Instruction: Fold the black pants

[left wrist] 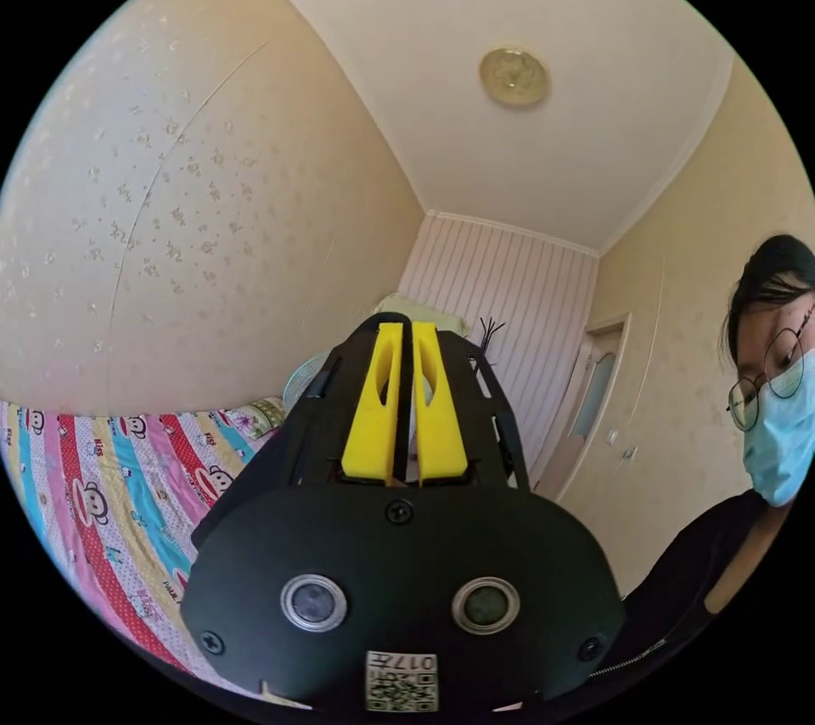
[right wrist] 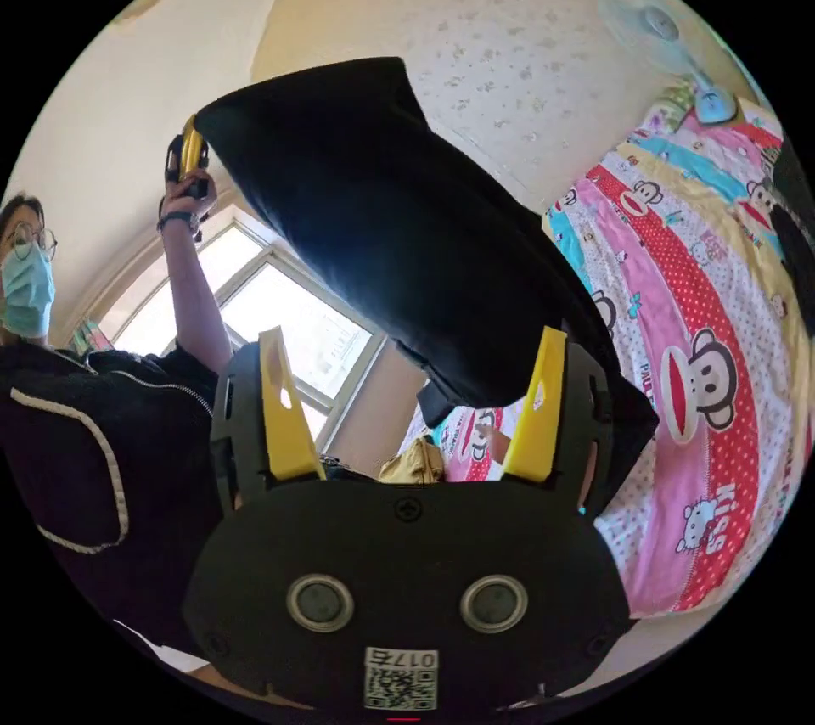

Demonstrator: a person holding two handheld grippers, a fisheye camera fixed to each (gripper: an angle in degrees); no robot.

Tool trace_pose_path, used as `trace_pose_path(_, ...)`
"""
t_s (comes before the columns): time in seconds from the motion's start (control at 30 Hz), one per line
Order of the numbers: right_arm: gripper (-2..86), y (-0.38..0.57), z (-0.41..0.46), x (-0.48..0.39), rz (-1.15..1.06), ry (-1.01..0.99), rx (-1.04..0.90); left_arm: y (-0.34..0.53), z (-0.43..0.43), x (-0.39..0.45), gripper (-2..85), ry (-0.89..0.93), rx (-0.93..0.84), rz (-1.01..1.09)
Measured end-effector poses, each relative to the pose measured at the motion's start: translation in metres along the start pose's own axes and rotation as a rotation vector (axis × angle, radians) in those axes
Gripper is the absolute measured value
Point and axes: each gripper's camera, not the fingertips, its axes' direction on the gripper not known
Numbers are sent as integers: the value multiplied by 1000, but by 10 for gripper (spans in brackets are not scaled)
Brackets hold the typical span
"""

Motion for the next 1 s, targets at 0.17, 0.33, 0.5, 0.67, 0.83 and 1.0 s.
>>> trace_pose_path(0.17, 326, 20, -18, 37, 108, -156, 90, -42, 6, 34, -4, 48, 70, 76)
trace_pose_path(0.33, 226, 9, -24, 16, -56, -348, 90, -68, 1, 46, -3, 33, 104, 58)
trace_pose_path(0.5, 22, -12, -57, -6, -193, -733, 63, -51, -45, 12, 1, -85, 186, -60)
trace_pose_path(0.67, 3, -48, -105, -47, -338, -837, 148, -10, -92, -36, 14, -240, 121, -217)
trace_pose_path(0.83, 1, -100, -129, -83, -447, -795, 208, 65, -142, -81, 51, -354, -65, -278)
trace_pose_path(1.0, 9, -136, -118, -110, -441, -868, 306, 148, -201, -110, 119, -280, -182, -367)
